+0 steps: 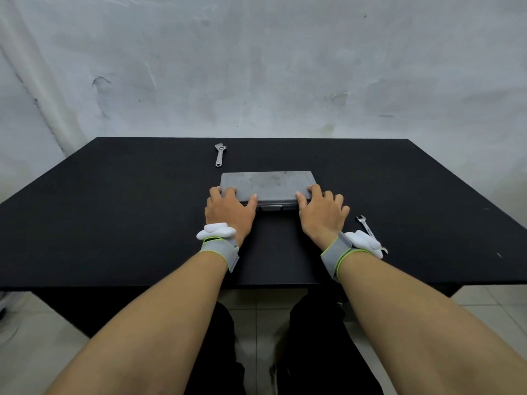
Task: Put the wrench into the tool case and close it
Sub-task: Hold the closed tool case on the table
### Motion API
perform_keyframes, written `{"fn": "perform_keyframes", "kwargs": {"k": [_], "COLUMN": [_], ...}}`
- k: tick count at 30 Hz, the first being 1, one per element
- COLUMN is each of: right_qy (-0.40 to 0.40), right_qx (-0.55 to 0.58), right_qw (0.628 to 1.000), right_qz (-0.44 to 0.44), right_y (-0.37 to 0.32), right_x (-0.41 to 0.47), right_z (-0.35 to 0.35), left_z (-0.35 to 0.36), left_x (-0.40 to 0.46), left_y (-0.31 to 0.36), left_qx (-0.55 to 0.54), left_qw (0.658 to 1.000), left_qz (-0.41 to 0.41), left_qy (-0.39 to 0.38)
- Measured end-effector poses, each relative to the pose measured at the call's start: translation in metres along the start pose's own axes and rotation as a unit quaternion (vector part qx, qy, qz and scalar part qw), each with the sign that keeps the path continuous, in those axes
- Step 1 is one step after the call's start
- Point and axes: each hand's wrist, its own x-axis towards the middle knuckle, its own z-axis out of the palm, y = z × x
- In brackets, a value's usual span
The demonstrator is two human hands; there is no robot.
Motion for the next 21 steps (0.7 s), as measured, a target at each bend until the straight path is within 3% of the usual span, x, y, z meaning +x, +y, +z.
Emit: {"fn": "perform_keyframes", "kwargs": {"k": [21], "right_qy": [0.009], "right_qx": [-0.010], "right_qw": [1.000], "right_qz": [-0.014], "right_y": [0.011], "right_x": [-0.028], "right_z": [-0.012], "left_z": [-0.015], "left_x": [-0.032], "left_y": [-0.001], "left_qx": [0.010], "left_qw": [1.000], "left_qz": [0.009], "left_qy": [0.011]}}
